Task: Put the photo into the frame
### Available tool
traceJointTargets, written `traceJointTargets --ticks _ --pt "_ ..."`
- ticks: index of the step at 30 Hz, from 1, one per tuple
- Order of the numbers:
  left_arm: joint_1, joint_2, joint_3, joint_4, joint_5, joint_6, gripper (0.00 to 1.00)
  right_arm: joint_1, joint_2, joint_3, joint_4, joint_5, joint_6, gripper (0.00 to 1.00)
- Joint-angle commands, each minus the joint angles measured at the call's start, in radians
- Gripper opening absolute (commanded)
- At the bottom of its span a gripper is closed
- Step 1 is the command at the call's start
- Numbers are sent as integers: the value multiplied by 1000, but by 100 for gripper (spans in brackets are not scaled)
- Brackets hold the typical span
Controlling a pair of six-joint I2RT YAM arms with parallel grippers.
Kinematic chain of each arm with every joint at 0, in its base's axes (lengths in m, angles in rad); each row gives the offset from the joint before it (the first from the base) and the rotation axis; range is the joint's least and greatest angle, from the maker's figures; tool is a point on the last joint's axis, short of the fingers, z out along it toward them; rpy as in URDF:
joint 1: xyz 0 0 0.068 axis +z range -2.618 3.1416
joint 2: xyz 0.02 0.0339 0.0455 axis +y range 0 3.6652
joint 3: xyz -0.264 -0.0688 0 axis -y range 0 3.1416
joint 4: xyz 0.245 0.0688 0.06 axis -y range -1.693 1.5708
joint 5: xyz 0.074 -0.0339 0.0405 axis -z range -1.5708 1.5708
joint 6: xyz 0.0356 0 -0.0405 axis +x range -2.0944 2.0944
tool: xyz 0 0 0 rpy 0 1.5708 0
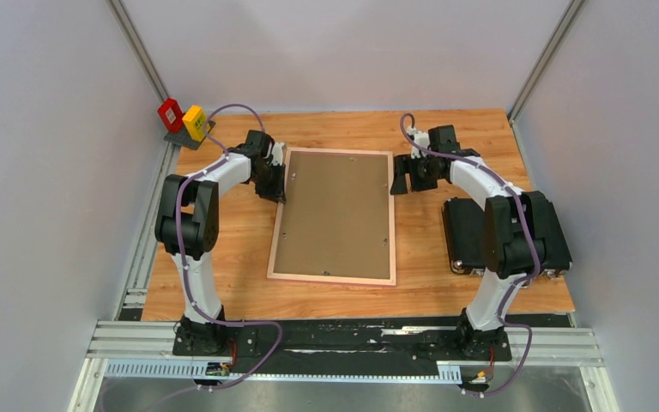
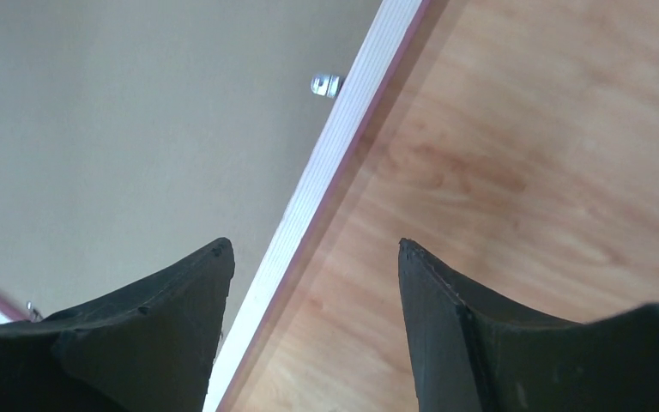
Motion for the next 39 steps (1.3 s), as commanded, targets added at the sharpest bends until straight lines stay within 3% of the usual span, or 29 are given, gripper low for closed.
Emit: traceJointTargets --ticks 1,14,20,32,39 --pt "1 -15 -20 12 14 11 11 9 -92 -104 50 -55 6 69" --pt "8 -8 -25 20 43 15 11 57 -45 -209 115 -89 22 62" --pt "15 -12 -28 23 53 14 11 74 -12 -200 121 -60 26 49" --pt "16 -4 -35 29 71 13 11 72 19 -139 120 3 -9 12" --pt "16 -5 -40 41 141 11 13 51 108 19 85 10 -37 7"
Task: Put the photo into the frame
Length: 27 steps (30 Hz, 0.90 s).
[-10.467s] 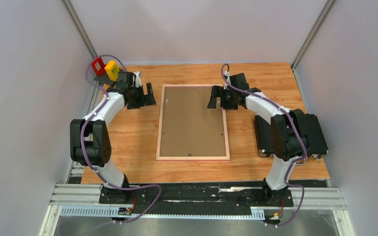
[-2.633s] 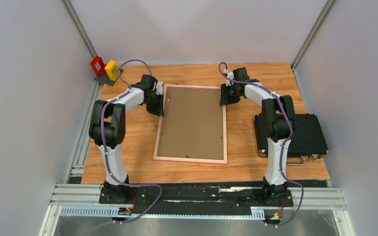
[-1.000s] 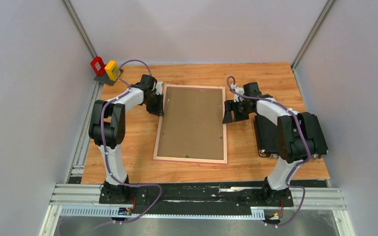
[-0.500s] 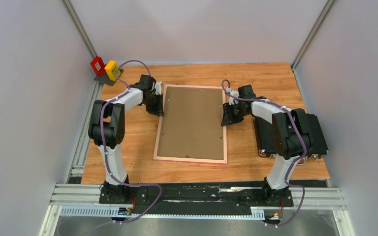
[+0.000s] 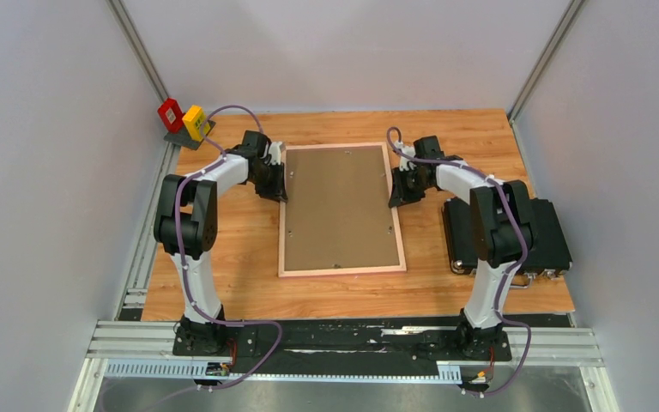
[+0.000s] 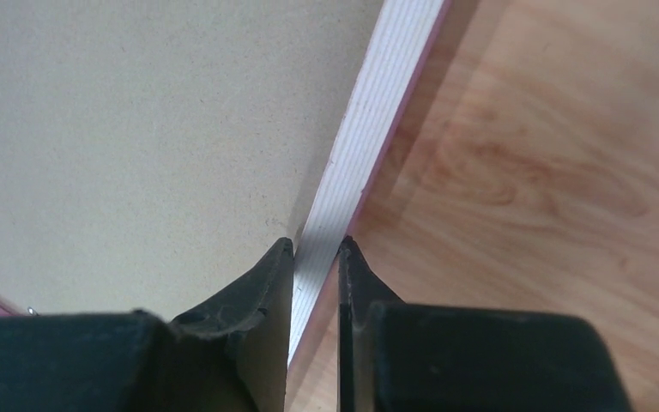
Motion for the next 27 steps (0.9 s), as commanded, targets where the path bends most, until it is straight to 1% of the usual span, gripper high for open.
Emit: traceJointTargets --ticks 1,5,7,8,10,12,16,20,27 --pt "-1 -5 -25 3 95 15 13 -10 58 135 45 17 -76 8" --pt "-1 1 -27 17 152 3 14 -10 111 223 29 29 -92 11" --pt "-2 1 -32 22 165 -2 14 -9 127 254 26 51 -101 16" --pt "-1 2 -33 24 168 -3 14 -10 127 263 24 59 -106 21" --pt "-1 -1 -38 28 171 -4 15 -10 114 270 18 72 -112 36" --pt "-1 -6 -41 31 168 -8 15 -9 85 259 15 84 -111 48" --pt "-1 -10 -45 37 161 -19 15 -9 1 203 8 104 -112 62" --pt "-1 -8 -48 39 146 -31 15 -10 -88 115 4 90 -106 68" --pt "0 -5 -53 44 135 -44 15 -7 -220 -96 0 49 -80 73"
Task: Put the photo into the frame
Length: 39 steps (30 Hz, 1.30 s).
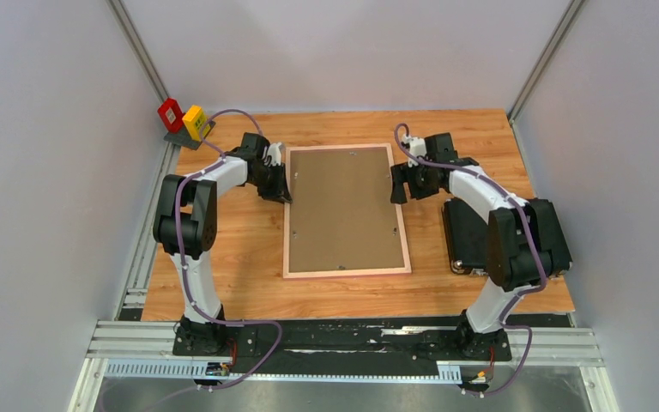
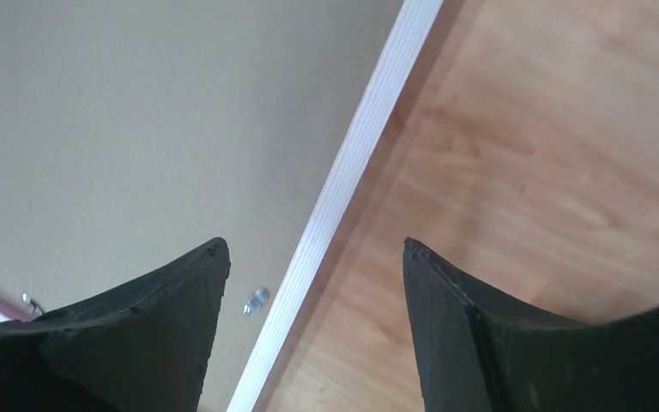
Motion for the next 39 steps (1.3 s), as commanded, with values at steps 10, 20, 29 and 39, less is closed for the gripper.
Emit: traceJointTargets --ticks 10,20,29,39 --pt "-9 -2 -21 -7 32 6 14 34 -103 -218 31 -58 20 72" --pt "-1 -4 -22 -11 32 10 14 95 -75 -222 61 18 13 64" --pt "4 0 -22 -10 35 11 14 115 -72 -241 74 65 2 53" --pt "12 6 -22 -10 40 11 13 119 -68 -260 77 82 -11 50"
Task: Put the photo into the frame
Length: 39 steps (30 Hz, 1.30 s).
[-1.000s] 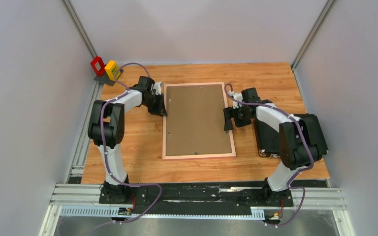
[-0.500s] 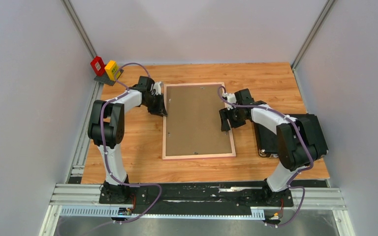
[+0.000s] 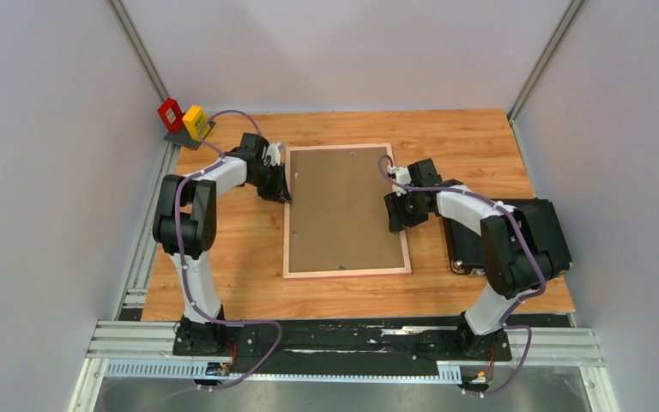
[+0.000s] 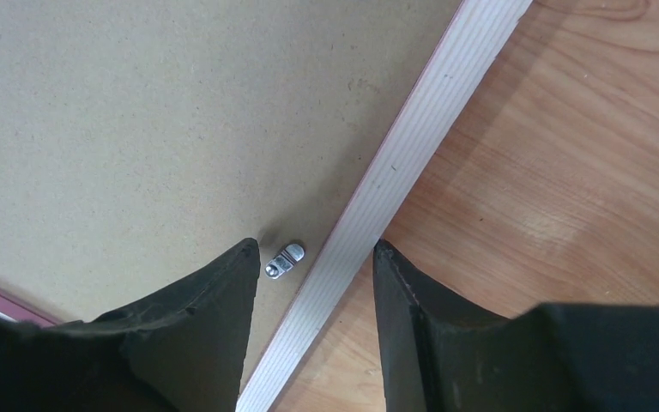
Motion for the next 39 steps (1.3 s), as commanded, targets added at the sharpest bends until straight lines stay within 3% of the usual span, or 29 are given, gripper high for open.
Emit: traceJointTargets --ticks 1,18,39 --pt "6 6 -18 -14 31 16 13 7 6 -3 33 16 -18 50" --pt "11 8 -19 -15 41 17 13 6 24 -5 33 18 -37 37" --pt "20 8 -19 -17 50 14 13 5 9 -11 5 -58 -143 33"
